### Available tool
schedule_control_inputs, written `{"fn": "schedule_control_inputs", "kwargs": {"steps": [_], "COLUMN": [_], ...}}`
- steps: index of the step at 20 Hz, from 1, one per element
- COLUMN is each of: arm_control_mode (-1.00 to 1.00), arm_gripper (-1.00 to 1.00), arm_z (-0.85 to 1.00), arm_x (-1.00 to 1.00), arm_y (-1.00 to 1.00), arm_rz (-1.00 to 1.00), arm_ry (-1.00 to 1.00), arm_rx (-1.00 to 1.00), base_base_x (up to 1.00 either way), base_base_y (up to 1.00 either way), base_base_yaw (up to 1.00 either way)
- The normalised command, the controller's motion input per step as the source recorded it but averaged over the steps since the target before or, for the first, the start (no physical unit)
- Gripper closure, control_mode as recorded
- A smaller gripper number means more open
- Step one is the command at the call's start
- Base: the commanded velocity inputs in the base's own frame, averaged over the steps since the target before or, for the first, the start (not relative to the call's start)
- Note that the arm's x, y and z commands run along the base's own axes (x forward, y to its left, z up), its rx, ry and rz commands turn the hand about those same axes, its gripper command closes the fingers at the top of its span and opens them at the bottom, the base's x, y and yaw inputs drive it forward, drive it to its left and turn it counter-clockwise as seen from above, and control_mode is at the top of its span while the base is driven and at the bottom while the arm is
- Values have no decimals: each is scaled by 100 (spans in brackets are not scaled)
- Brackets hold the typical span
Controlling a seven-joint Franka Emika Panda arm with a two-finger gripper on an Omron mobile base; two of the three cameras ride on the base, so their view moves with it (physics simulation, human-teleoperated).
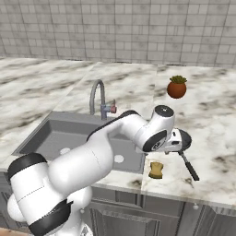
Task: Pick the pan and sponge and place them into the sink. Then turn on the water.
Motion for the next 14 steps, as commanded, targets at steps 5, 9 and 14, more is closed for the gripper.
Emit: {"fn": "schedule_control_inputs", "kwargs": {"steps": [5,9,14], "arm_control_mode": [-100,-100,-100], "arm_gripper": [-100,-100,-100], "arm_z": [-24,-21,-22], "arm_x": [2,6,8], "arm_y": [-35,-37,-37], "arm_rz": [1,1,0], "arm_ry": [0,0,0], "arm_rx": [0,0,0], "base_base_x": [0,0,0], "base_base_y": [0,0,0], "base_base_yaw": [0,0,0]}}
